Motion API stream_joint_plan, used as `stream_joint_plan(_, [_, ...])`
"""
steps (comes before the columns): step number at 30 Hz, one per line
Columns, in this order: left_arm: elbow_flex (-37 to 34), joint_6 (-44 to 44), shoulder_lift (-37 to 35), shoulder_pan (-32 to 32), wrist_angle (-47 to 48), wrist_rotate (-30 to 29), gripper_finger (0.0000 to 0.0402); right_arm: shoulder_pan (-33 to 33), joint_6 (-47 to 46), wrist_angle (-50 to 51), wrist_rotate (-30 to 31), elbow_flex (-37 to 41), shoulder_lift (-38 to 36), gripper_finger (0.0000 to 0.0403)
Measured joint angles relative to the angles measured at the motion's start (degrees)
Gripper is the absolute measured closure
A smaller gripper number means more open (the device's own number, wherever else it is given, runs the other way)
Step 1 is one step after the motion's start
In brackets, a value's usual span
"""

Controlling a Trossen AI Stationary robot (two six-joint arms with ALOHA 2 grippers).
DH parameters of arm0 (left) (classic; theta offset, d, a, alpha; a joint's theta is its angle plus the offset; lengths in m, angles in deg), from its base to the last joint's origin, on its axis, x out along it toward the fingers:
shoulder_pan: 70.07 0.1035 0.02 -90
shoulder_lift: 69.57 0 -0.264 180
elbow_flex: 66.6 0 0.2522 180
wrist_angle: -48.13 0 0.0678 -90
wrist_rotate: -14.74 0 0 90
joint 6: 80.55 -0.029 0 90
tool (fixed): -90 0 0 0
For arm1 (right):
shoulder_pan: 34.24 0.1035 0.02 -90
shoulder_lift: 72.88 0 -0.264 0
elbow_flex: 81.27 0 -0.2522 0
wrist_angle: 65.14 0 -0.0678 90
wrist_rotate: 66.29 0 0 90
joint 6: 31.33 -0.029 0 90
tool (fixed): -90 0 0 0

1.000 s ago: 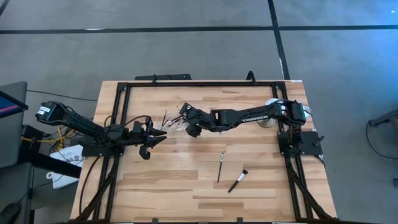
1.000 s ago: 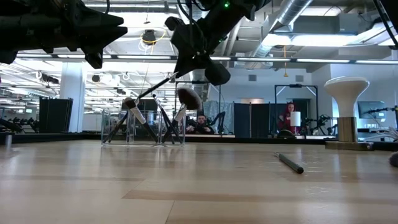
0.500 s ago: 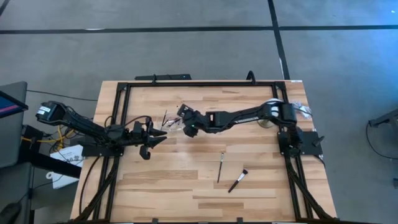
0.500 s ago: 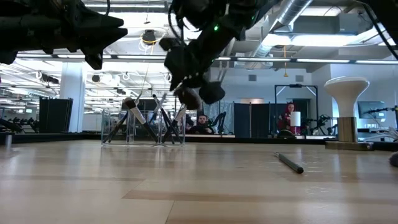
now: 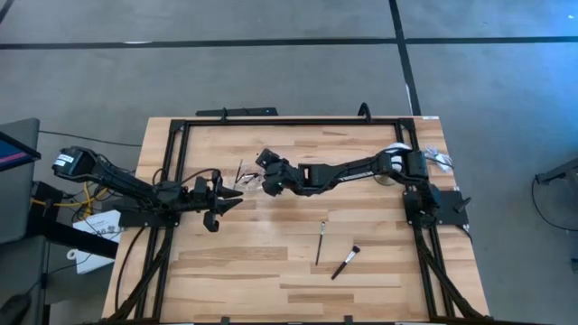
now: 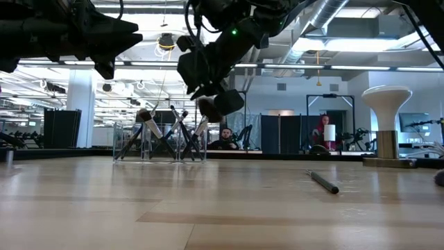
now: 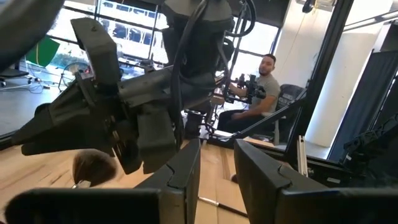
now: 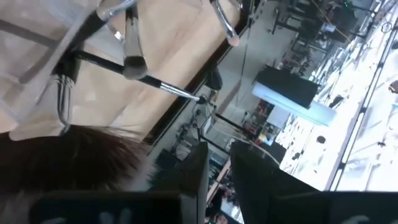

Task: Put items in baskets/containers
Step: Put the eyeshadow brush into the transparent organizer

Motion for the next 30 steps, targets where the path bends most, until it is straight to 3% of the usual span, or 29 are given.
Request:
stream_joint_plan(10, [0.0, 0.0, 0.0, 0.0, 0.0, 0.0, 0.0306, 1.5, -2.3, 1.1, 1.4, 0.0, -3.6, 0.0342])
stream_joint_plan(16, [0.0, 0.0, 0.0, 0.0, 0.0, 0.0, 0.0306, 2.8, -20.7, 13.2, 0.2, 0.0, -13.1, 0.0342])
stream_joint_plan(22, [0.0, 0.0, 0.0, 0.0, 0.0, 0.0, 0.0306, 2.6, -46.9, 29.8, -16.8, 0.0, -23.0, 0.0342])
stream_joint_plan(30, [0.0, 0.0, 0.0, 0.0, 0.0, 0.0, 0.0306, 2.9, -56.8, 36.9, -24.5, 0.0, -30.0, 0.0342])
